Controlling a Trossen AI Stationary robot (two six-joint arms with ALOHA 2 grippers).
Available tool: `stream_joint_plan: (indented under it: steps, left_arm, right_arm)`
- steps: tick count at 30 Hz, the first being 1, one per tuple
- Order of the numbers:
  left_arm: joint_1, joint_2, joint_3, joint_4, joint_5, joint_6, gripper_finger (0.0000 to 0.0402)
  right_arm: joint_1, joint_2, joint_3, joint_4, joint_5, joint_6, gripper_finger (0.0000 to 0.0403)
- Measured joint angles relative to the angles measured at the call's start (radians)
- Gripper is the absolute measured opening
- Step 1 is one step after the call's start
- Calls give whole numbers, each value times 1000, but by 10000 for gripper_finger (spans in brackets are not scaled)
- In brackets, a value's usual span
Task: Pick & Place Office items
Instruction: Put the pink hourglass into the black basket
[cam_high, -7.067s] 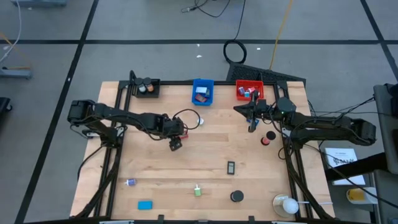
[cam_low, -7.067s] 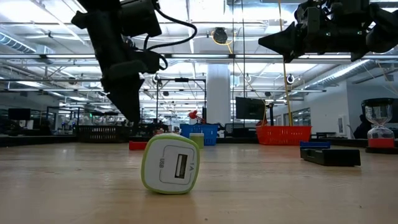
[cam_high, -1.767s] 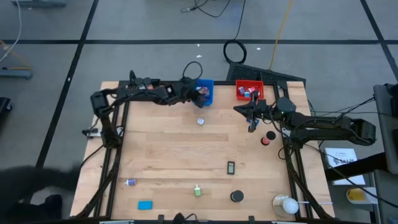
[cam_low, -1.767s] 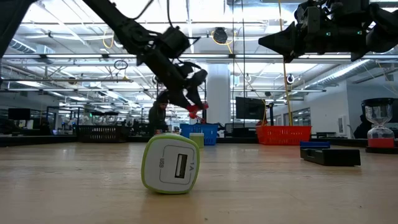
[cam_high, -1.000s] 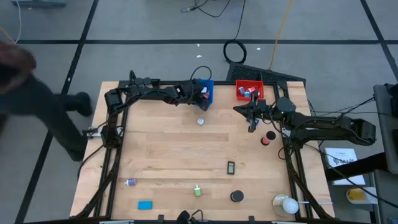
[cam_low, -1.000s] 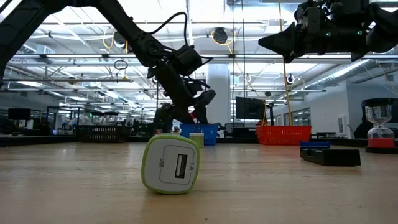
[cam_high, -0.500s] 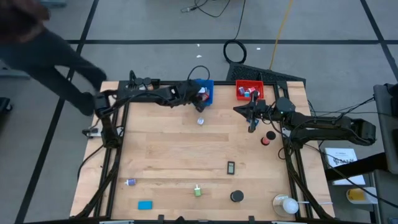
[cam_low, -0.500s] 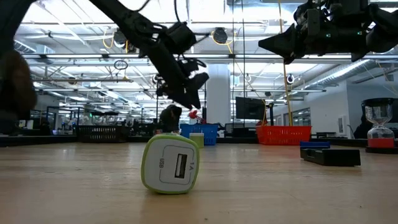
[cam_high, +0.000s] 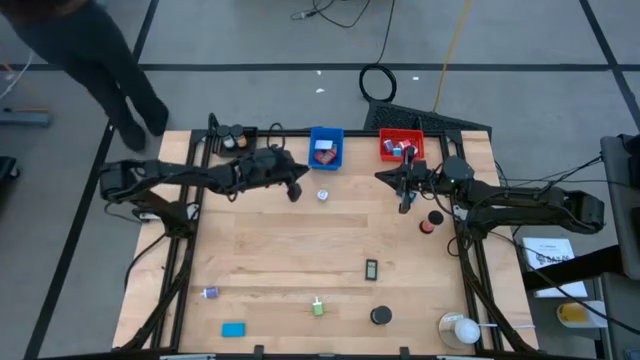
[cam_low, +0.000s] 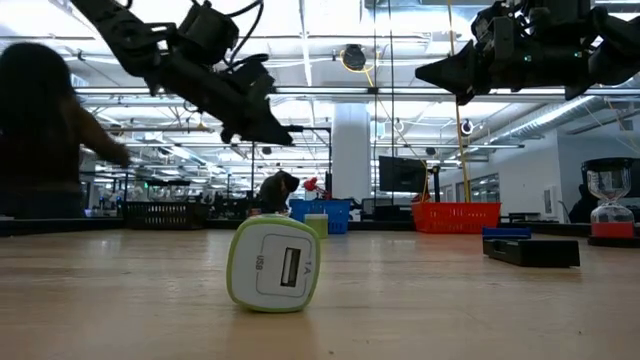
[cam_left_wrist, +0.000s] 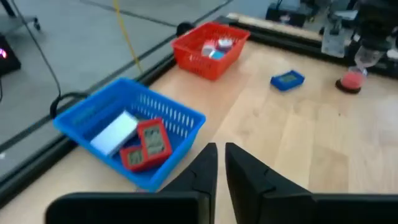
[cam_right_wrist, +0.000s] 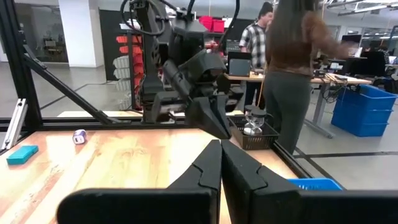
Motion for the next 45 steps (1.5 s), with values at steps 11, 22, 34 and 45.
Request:
stream_joint_plan:
  steps: [11,22,34,45]
  left_arm:
    - [-79,-165,-293,245,47,122,14]
    - [-116,-238,-520,497,50,116,4]
    - [-120,-312,-675,672,59,129,8]
    - [-120,-317,-672,678,59,121,35]
  right_arm:
    - [-1,8,0,2,57,2,4]
    - [9,66,-1,3,50,44,2]
    - [159,39,0,67,76,-12,1]
    - [321,-5,238,-540,477,9,0]
